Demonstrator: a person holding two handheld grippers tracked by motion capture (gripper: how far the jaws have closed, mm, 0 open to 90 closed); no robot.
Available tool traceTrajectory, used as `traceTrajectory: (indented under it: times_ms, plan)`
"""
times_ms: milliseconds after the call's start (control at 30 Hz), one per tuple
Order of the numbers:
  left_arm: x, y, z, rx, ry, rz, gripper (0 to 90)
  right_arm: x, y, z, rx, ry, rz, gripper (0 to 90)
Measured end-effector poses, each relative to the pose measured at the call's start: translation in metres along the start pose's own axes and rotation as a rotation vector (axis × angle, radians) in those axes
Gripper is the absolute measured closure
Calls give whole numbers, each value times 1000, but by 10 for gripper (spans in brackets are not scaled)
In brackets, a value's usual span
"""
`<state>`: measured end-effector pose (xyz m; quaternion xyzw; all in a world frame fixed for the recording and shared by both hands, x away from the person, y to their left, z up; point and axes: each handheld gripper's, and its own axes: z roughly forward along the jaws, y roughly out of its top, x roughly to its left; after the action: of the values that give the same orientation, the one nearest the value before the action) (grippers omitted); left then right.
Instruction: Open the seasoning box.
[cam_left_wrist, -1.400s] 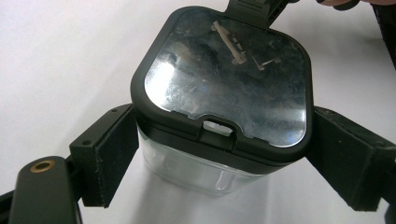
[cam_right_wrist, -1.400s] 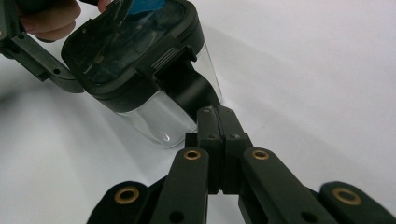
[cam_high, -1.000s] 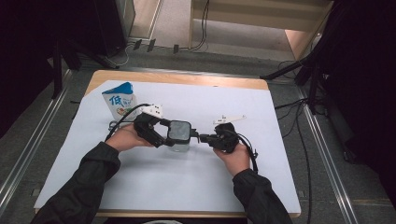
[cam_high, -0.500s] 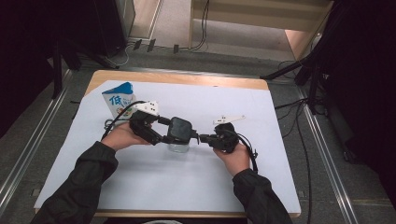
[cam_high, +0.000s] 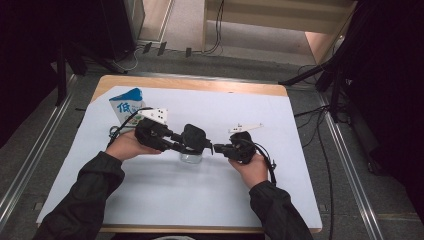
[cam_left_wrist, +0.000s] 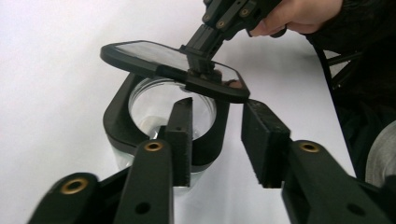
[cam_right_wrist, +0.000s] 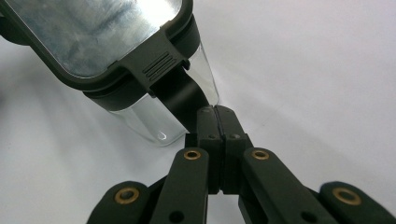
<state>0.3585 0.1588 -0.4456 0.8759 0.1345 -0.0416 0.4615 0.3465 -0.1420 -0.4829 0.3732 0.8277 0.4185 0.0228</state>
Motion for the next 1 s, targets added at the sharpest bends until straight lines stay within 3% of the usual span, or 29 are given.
traceTrajectory:
  times_ms: [300, 533, 1000]
  plan:
    - [0, 5, -1, -3, -28, -43, 860, 1, 0, 1, 1, 3, 2, 900]
    - [-5, 14, 2, -14, -4, -82, 871, 1, 0, 1, -2, 3, 6, 900]
    - [-16, 32, 13, -29, 40, -115, 872, 4, -2, -2, -23, 1, 25, 900]
